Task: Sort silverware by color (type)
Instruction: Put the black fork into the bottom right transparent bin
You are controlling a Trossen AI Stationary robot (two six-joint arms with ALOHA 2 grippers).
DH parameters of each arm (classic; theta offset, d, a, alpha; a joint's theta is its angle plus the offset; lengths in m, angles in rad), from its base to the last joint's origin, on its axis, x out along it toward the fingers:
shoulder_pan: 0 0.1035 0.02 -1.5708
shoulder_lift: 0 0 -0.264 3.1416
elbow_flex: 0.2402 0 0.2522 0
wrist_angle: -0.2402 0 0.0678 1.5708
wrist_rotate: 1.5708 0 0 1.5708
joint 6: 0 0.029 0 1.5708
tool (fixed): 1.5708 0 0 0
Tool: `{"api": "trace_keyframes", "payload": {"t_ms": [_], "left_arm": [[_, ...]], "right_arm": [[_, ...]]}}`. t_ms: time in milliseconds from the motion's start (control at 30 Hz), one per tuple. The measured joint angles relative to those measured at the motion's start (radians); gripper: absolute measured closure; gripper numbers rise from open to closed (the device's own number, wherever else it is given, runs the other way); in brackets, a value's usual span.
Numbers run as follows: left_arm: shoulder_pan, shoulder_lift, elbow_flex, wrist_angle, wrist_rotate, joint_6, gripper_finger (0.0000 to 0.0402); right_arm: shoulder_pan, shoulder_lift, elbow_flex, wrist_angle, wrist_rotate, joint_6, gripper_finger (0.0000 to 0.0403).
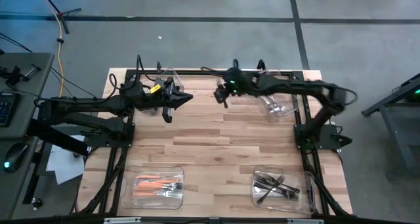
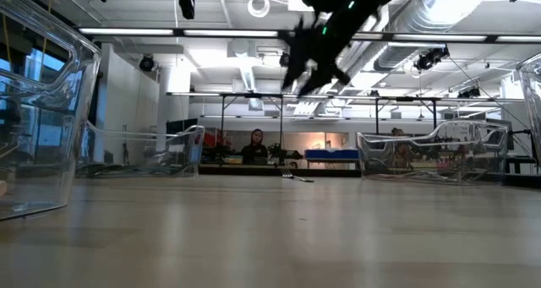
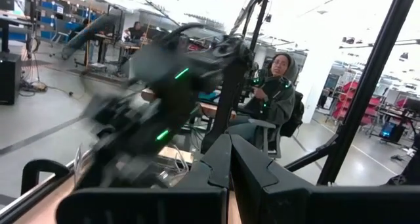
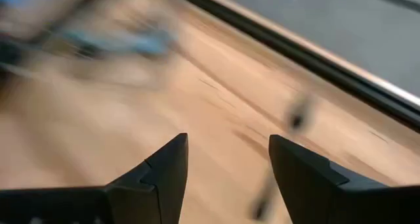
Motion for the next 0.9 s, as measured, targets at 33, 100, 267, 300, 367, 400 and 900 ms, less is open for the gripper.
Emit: {"api": "trace_keyframes", "payload": {"t_ms": [33, 100, 267, 300, 367, 400, 900], "left_arm": [[0.000, 0.000, 0.000, 0.000, 0.000, 0.000, 0.0401], [0.000, 0.000, 0.000, -0.002, 0.000, 0.000, 0.0401], [0.000, 0.000, 0.000, -0.008, -0.004, 0.001, 0.0402], [0.000, 0.000, 0.000, -0.007, -0.004, 0.001, 0.0402], [0.000, 0.000, 0.000, -0.007, -0.004, 0.007, 0.0401], [0.000, 0.000, 0.000, -0.008, -0.004, 0.011, 0.0402], [0.000, 0.000, 0.000, -0.008, -0.011, 0.015, 0.0402]], "right_arm": [[-0.015, 0.045, 0.031, -0.051, 0.022, 0.001, 0.0206], [-0.041, 0.137, 0.089, -0.123, 0.042, 0.022, 0.0206], [-0.087, 0.323, 0.188, -0.221, 0.043, 0.079, 0.0206], [-0.092, 0.355, 0.198, -0.232, 0.050, 0.081, 0.0206], [-0.103, 0.405, 0.211, -0.228, 0.058, 0.116, 0.0206], [-0.109, 0.425, 0.219, -0.228, 0.057, 0.137, 0.0206], [-0.086, 0.548, 0.225, -0.225, 0.063, 0.181, 0.0269]]}}
